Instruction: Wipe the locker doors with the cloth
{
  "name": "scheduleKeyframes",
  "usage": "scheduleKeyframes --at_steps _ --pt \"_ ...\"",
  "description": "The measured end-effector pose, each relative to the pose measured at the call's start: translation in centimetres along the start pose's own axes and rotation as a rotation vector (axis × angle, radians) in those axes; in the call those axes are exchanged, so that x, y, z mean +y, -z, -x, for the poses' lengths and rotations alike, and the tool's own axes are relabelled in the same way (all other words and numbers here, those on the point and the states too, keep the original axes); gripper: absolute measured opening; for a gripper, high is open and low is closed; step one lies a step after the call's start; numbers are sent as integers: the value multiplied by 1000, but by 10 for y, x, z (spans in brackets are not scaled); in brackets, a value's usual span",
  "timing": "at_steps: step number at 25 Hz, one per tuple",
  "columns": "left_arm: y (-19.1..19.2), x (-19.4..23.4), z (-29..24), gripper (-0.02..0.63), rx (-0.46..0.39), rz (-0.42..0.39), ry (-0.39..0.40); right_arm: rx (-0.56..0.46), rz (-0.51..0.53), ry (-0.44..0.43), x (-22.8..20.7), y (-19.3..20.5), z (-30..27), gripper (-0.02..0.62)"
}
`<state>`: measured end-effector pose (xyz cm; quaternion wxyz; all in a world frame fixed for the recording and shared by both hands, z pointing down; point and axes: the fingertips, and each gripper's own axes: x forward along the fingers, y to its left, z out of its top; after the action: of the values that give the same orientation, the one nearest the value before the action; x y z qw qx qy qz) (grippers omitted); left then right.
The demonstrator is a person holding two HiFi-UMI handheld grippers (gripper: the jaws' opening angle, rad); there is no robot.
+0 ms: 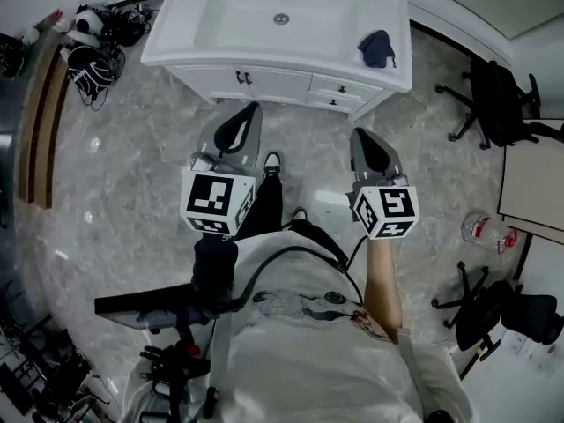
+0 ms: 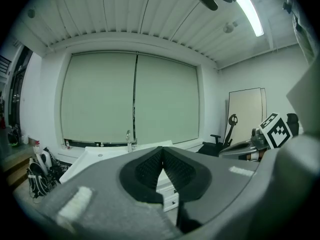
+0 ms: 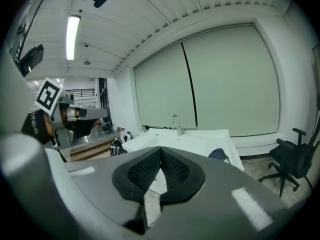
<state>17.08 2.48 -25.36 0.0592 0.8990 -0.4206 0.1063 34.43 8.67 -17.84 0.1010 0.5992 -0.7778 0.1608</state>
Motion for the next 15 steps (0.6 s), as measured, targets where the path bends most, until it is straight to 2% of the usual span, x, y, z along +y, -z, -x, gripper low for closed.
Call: scheduleKeyframes --at_steps 6,8,11,15 --pt "-17 46 -89 2 -32 12 70 67 6 41 -37 4 -80 6" --pt "-30 66 -113 2 -38 -10 102 99 29 49 -46 1 -108 6" --pt "-42 94 -134 2 -31 -42 120 162 21 76 -70 11 -143 59" --pt "-37 109 -165 2 16 -34 127 281 -31 158 -138 49 -181 100"
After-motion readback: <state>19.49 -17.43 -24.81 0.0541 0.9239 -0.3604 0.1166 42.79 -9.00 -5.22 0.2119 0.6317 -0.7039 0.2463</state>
